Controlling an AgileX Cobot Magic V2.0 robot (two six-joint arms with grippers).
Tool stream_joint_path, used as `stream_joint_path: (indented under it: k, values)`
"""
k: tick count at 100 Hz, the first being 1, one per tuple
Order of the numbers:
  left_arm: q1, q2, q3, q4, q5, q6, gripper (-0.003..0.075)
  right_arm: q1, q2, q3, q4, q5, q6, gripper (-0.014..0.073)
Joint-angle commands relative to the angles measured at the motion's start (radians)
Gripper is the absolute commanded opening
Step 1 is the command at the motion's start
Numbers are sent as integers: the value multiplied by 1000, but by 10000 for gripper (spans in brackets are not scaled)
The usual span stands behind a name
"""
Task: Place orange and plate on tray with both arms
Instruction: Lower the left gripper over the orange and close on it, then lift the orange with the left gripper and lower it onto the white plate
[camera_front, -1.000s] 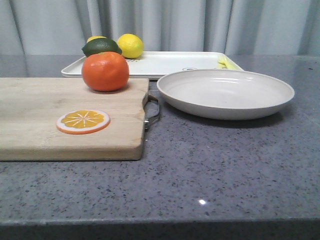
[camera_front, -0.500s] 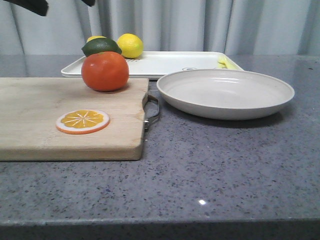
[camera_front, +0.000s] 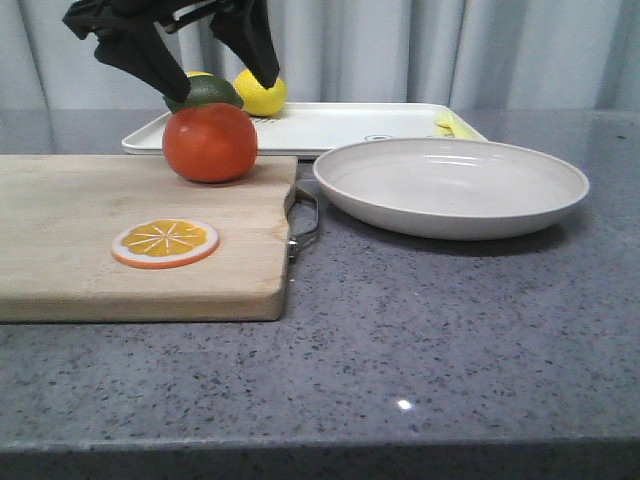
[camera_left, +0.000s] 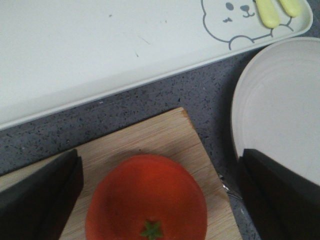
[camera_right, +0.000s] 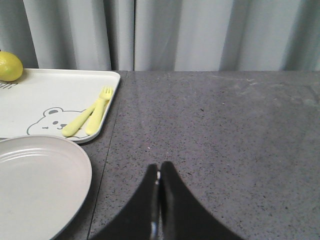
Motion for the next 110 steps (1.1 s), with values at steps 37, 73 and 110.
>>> stream_joint_path:
  k: [37,73,110]
  values:
    - [-8,-4,-37,-23,39,0,599,-1,8,-34,-13,-88,-3,-67]
    - [-8,-4,-37,-23,69,0,545,-1,8,-34,-13,-88,-3,-67]
    - [-8,-4,-63,-24,71,0,414,-1,8,-34,-13,-88,-3,-67]
